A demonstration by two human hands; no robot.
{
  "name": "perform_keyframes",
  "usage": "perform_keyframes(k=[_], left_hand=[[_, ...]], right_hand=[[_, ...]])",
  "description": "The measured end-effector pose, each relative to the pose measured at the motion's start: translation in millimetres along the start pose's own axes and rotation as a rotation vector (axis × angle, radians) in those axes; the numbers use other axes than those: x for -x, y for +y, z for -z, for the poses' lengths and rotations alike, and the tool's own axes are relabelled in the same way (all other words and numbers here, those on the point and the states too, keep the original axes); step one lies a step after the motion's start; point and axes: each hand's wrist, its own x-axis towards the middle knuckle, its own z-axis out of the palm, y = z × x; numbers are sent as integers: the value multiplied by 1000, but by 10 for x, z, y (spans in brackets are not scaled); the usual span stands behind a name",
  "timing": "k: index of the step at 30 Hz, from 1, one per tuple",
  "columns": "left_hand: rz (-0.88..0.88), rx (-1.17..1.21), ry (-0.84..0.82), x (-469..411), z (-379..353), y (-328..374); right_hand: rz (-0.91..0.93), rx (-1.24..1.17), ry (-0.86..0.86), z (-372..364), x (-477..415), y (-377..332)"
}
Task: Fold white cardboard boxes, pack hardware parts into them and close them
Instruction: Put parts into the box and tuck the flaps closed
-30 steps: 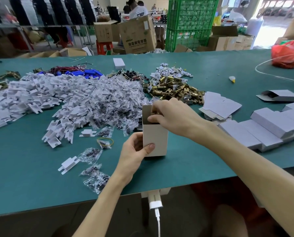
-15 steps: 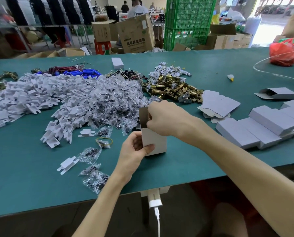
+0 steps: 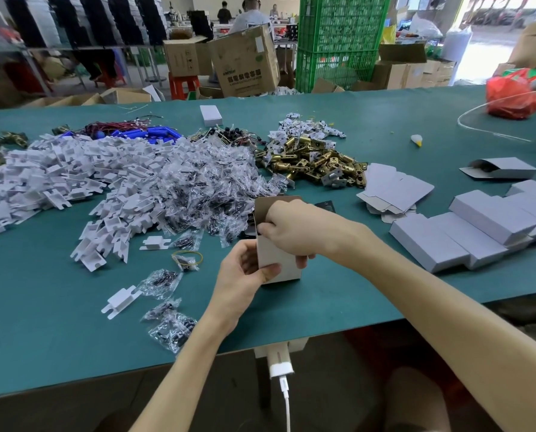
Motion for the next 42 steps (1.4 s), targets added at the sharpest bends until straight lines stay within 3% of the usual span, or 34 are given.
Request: perform_keyframes(k=[5,7,11,14,19,24,30,35,37,42], left_hand=[[-7,-19,11,-6,0,-5],[-5,-22,43,-12,3,-9],[19,18,112,-13,20,-9],[31,23,140,-12,20,-7],[39,16,133,-9,19,-6],[48,1,124,2,6,16],[69,-15,101,-3,-8,26],[79,3,107,-18,-6,26],[84,-2,90,-28,-4,14],[26,-109,69,-22,23,-29]], right_hand=[[31,-39,155,45,42,42],[67,-119,312,98,25,98],[79,-511,682,248,-118,381],[-36,-462,805,210,-320,747],[-205,-317,533,-255,-528,1264],[-264,-230,430,-683,-566,1459],[-163,-231,569,-697,-648,1219],[40,-580,853,-230,-662,431],[178,-574,770,-139,-655,52],[377,-300,328,-548,-877,-841]])
